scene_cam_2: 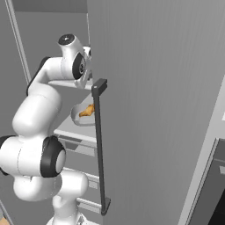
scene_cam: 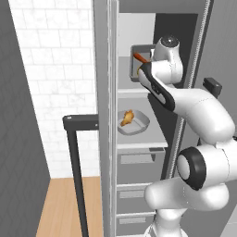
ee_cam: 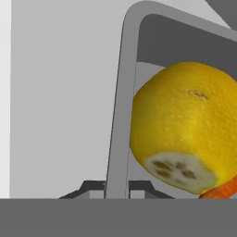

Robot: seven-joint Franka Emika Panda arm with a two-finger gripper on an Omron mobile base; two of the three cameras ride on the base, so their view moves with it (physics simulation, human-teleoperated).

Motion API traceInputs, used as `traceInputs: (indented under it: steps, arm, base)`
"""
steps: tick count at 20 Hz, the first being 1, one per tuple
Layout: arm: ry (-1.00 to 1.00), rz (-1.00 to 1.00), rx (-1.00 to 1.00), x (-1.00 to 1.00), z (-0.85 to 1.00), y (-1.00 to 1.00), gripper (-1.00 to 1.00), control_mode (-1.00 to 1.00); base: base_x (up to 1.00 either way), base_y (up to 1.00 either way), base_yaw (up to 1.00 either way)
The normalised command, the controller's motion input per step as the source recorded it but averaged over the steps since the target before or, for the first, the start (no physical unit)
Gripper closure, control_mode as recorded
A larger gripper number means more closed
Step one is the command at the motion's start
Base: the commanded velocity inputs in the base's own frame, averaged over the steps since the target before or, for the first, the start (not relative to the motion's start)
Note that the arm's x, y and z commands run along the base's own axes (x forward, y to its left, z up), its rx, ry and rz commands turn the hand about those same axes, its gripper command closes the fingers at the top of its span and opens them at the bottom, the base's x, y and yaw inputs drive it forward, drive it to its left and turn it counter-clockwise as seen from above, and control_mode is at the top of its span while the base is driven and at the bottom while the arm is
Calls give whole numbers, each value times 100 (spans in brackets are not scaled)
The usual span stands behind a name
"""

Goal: Take the meat container that has the chicken drumstick and place it on the second highest rack of the freezer. Then take the vegetable container that has the carrot and lemon and place it on the highest rack of the freezer.

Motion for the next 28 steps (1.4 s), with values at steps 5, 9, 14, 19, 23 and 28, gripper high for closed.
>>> traceInputs:
  steps: [5,9,14,19,23,28]
  arm:
    - [-2,0,0,47,-1,0,100,-100]
    - [0,0,0,42,-6,0,100,-100]
    - [-1,0,0,5,-17,0,100,-100]
    - [0,0,0,0,0,0,100,-100]
    - [0,0,0,0,0,0,-100,-100]
    - [0,0,0,0,0,0,-100,-100]
  base:
    - [0,0,0]
    - [0,0,0]
    - [0,0,0]
    - [0,0,0]
    - [0,0,0]
    - [0,0,0]
